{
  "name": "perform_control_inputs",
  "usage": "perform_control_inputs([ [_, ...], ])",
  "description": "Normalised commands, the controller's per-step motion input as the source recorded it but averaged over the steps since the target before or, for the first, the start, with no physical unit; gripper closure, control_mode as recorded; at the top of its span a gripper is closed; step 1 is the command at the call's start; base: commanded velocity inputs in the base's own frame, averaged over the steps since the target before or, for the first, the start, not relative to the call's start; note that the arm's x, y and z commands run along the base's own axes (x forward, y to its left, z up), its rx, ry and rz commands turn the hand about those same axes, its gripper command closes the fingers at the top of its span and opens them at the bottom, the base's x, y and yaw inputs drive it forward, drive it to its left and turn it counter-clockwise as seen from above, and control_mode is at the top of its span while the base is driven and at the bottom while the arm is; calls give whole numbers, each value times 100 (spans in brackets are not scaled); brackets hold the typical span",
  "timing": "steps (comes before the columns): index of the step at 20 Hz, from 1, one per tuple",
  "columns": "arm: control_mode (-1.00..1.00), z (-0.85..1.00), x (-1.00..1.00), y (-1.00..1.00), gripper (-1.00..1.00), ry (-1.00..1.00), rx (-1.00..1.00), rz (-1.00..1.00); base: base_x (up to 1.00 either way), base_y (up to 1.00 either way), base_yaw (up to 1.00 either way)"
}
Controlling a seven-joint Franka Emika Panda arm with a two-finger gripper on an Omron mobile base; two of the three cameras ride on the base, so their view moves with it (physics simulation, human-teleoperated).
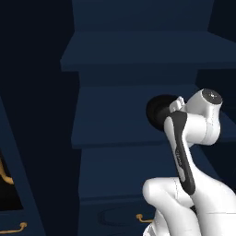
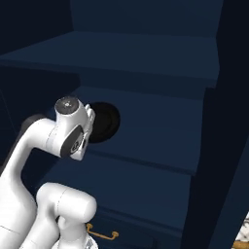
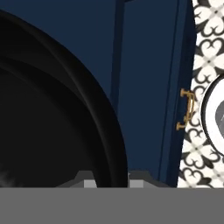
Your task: Pick up the bowls on the counter and stack them on top of one another in the open cabinet. Place the smaller bowl on top of the larger bowl.
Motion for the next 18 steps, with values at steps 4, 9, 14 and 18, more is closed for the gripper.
perform_control_inputs([
  [4, -100, -42, 58, -37, 100, 0, 4, 8, 0, 0, 0],
  [9, -100, -44, 61, -18, 100, 1, 0, 4, 0, 0, 0],
  [14, -100, -30, 47, -21, 100, 0, 0, 1, 0, 0, 0],
  [18, -100, -36, 44, -11, 100, 0, 0, 1, 0, 0, 0],
])
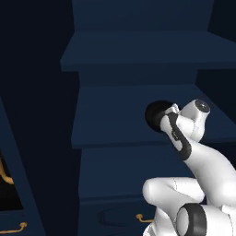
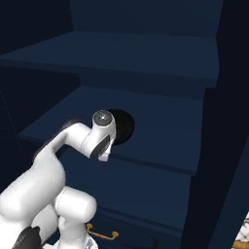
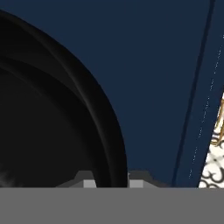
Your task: Pick up the bowls on the counter and stack them on top of one another in the open cabinet. Place the smaller bowl on top of the larger bowl.
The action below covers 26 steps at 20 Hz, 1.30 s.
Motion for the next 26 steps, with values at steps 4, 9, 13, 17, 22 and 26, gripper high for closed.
perform_control_inputs([
  [4, -100, -42, 60, -14, 100, 5, 0, 3, 0, 0, 0],
  [9, -100, -37, 63, -16, -100, 4, 0, 4, 0, 0, 0],
  [13, -100, -18, 8, -4, -100, -28, 3, 6, 0, 0, 0],
  [17, -100, -1, 0, 0, -100, -33, 2, 3, 0, 0, 0],
  [22, -100, 34, -20, 7, -100, -14, 0, 0, 0, 0, 0],
  [26, -100, 70, -41, 0, -100, -7, 0, 0, 0, 0, 0],
])
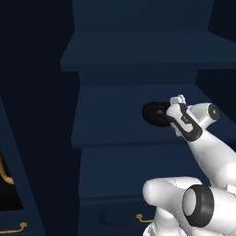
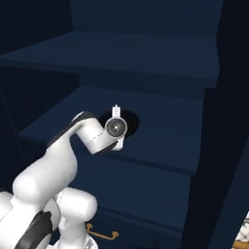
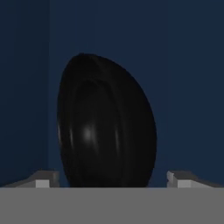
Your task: Pick up the bowls on the counter and stack them on top of one another in the open cabinet. Place the smaller bowl on top of the larger bowl.
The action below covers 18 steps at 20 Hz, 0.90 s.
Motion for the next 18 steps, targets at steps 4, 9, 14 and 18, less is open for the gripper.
perform_control_inputs([
  [4, -100, 99, -71, -3, -100, -3, 0, 6, 0, 0, 0],
  [9, -100, 63, -91, 0, -100, -3, -4, 5, 0, 0, 0],
  [14, -100, 65, -97, 26, -100, -5, -9, 5, 0, 0, 0],
  [18, -100, 58, -100, 15, -100, -1, -8, 8, 0, 0, 0],
])
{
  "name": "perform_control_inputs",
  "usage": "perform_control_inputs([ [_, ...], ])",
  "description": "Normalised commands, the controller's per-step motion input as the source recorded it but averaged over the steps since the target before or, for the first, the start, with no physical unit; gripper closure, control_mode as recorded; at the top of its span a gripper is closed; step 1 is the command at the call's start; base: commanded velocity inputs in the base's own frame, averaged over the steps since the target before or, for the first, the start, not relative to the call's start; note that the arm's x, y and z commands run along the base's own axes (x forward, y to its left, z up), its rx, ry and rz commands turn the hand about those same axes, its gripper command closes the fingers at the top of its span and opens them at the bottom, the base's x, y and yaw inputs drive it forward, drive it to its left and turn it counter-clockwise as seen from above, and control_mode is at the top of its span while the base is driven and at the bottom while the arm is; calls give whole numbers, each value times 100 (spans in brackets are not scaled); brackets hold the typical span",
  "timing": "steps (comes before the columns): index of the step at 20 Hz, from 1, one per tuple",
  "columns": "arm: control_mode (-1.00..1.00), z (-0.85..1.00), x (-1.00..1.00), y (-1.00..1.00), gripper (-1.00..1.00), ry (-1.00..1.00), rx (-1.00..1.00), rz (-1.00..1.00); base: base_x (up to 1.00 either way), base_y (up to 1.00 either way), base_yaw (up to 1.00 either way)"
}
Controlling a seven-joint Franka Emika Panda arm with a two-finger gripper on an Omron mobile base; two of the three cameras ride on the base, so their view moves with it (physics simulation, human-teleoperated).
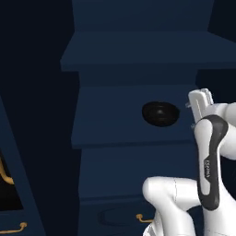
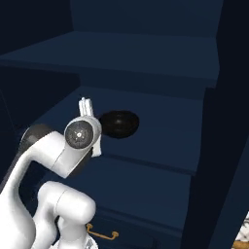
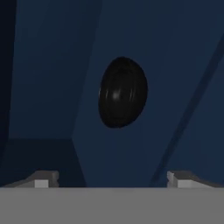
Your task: Pick up the bowls on the counter and stack them on top of one another in the open cabinet. Place the smaller bowl on top of the larger bowl.
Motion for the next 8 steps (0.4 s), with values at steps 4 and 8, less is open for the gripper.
perform_control_inputs([
  [4, -100, 44, -91, 29, -100, 3, -12, 8, 0, 0, 0],
  [8, -100, 48, -63, 47, -100, 0, -19, 8, 0, 0, 0],
])
